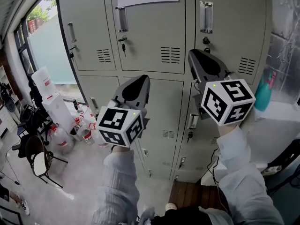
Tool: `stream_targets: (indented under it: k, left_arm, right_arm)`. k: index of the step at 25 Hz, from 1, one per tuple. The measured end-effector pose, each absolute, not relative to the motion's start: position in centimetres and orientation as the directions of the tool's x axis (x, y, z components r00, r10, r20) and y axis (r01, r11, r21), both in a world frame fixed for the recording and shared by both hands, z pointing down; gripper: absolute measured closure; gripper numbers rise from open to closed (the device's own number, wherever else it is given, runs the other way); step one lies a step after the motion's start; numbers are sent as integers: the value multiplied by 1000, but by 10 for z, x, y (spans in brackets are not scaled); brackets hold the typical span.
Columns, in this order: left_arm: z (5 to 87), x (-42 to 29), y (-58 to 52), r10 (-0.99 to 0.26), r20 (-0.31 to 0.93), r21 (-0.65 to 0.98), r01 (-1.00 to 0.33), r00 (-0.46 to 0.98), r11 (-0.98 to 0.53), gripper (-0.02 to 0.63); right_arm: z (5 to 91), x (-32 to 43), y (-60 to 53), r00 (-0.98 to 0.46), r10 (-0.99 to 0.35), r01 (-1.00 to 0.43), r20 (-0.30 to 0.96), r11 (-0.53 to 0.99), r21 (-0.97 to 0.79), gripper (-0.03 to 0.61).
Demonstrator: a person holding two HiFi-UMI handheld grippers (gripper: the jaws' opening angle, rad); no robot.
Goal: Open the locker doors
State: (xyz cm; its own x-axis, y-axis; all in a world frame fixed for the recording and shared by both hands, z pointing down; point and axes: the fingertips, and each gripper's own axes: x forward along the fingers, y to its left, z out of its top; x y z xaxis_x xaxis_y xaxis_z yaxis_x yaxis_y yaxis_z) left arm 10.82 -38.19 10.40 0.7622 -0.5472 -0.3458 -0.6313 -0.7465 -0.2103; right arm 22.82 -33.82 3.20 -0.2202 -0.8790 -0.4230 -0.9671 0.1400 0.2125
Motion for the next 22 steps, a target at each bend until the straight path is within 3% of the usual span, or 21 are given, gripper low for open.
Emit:
stream_targets:
  k: [11,18,22]
  left_arm:
    - [38,169,-396,-432,-424,-258,-563,796,-785,603]
    - [2,185,-403,-401,-448,-281,-552,799,-785,602]
    - [-3,188,-406,-394,-449,-288,-547,802,-786,603]
  right_arm:
    - [-37,271,-336,-161,-877,-949,-452,13,314,489]
    - [-48,285,-367,-142,-922,-947,-361,21,319,425]
    - [-50,287,-375,-136,-929,-947,-343,20,322,423]
